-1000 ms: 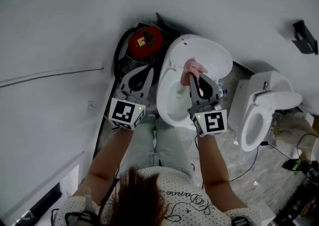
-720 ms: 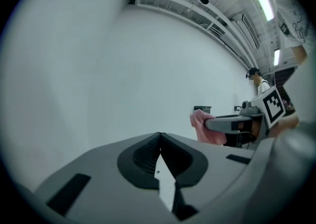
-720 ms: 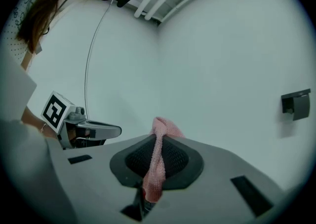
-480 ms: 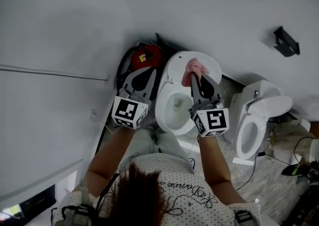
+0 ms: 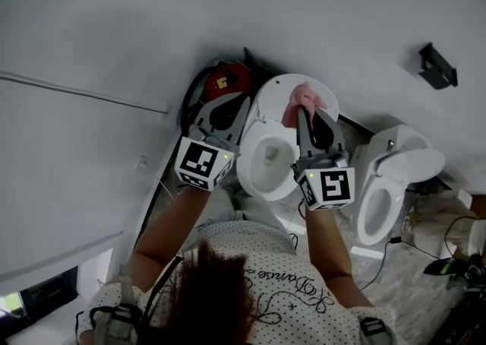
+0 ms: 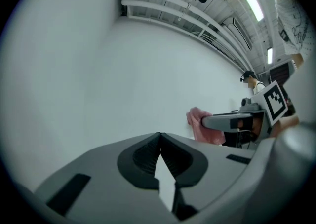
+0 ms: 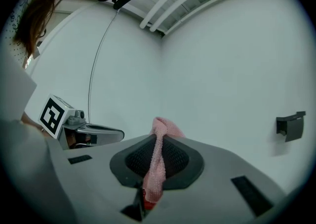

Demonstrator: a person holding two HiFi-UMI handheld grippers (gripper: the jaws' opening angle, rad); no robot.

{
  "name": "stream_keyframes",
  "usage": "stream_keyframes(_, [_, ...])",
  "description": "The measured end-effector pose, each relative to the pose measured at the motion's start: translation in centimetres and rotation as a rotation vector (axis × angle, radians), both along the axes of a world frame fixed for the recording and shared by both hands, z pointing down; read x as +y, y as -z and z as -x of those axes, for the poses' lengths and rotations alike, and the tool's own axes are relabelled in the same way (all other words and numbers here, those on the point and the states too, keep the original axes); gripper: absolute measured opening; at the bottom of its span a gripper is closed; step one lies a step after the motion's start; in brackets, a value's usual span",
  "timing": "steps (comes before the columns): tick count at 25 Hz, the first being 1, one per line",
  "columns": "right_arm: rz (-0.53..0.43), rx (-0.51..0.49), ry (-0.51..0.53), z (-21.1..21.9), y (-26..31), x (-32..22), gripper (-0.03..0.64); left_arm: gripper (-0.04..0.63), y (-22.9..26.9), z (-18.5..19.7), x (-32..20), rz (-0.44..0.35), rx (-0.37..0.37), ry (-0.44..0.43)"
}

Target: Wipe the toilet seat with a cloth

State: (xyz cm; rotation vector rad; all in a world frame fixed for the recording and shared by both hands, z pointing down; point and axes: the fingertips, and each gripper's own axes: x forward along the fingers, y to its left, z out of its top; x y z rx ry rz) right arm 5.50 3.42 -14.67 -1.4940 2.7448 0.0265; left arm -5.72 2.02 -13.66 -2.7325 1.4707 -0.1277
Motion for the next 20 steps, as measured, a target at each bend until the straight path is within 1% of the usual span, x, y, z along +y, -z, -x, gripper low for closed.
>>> stream_keyframes(7, [-0.023,-0.011,0.0,-0.2,0.6,0.4,0.031,0.005,0.6,-0.3,0.6,-0.007,0.014,-0.003])
stream_keyframes(20, [-0.037,-0.009,0.006,0.6,1.2,0.4,0.031,0.005,1.7,0.8,1.2,-0.019,-0.003,0.011])
